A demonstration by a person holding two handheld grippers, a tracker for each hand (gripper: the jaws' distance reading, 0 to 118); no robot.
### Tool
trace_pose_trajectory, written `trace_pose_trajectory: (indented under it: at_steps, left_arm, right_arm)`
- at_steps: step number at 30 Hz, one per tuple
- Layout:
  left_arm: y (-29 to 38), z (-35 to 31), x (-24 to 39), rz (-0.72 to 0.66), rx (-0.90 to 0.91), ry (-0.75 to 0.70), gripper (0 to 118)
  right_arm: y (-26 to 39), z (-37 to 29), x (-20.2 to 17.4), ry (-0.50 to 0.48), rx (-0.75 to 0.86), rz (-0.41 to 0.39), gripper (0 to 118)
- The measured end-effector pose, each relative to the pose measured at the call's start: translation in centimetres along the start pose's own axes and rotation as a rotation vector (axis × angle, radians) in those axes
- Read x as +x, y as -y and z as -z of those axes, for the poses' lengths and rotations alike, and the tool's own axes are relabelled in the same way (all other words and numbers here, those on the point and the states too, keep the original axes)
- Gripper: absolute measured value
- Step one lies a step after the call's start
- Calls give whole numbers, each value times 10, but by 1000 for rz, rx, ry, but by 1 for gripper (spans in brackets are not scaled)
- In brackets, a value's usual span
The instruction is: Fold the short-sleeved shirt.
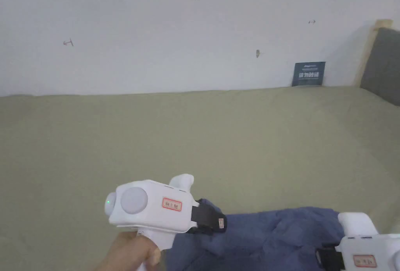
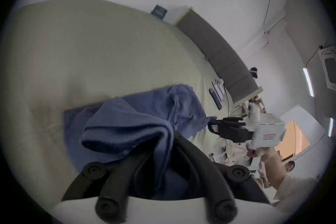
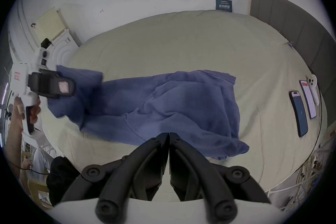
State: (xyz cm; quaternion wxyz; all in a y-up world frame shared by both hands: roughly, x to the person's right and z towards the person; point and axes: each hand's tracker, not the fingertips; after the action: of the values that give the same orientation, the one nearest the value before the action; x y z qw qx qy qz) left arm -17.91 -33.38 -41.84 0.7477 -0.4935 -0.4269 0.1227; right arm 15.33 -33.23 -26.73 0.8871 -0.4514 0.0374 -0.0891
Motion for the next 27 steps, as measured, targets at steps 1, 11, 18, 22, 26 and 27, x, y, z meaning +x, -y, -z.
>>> trace_pose_trajectory:
  at_steps: [1,11,18,22,26,27]
  left_arm:
    - [0,15,1,-7,-24,2,8]
    - [16,13,-32,-204,196,159,86]
    - [42,-22,-64,-332,373,180,1]
    - [54,5,-71,-363,270,159,1]
    - [57,52,-53,-358,226,223,1]
    - [57,68,-50,-370,201,250,1]
  right_arm:
    - [0,1,2,2,0,4,7]
    - [5,11,12,18,-29,-7,7]
    - [13,11,14,3,-47,6,7]
    - [15,2,17,1,-27,20,7]
    - [13,-6,22,10,1,33,7]
    - [12,-8,23,11,2,33,7]
